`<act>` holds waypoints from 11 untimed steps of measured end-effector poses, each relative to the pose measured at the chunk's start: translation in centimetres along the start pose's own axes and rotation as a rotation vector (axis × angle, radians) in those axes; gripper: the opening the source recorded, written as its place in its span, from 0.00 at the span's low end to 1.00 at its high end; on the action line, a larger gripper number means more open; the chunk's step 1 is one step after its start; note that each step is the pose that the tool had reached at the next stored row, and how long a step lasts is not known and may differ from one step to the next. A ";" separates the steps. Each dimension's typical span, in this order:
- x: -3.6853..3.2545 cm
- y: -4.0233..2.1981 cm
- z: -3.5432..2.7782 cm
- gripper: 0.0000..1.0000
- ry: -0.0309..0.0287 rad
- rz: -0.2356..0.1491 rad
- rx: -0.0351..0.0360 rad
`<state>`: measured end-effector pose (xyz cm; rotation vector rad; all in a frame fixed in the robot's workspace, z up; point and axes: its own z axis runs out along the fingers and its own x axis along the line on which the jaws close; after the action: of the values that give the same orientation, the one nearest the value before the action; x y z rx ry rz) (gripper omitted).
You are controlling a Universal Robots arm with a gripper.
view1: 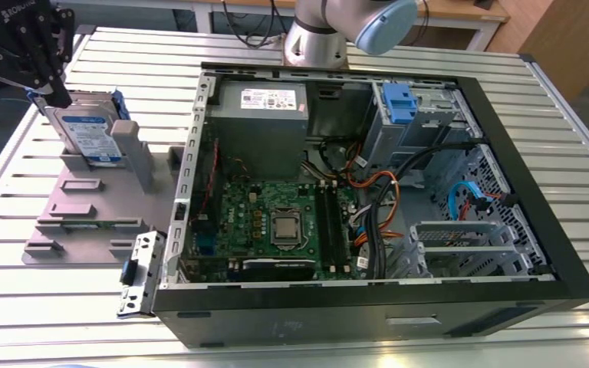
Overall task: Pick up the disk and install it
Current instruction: 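Pick up the disk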
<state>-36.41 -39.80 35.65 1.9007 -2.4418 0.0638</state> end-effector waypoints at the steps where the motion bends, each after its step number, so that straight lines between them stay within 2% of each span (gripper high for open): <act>1: 0.00 0.00 0.00 0.11 0.0003 -0.001 0.0001; 11: 0.00 0.00 0.00 0.11 0.0035 -0.006 0.0012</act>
<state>-36.41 -39.79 35.65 1.9070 -2.4341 0.0684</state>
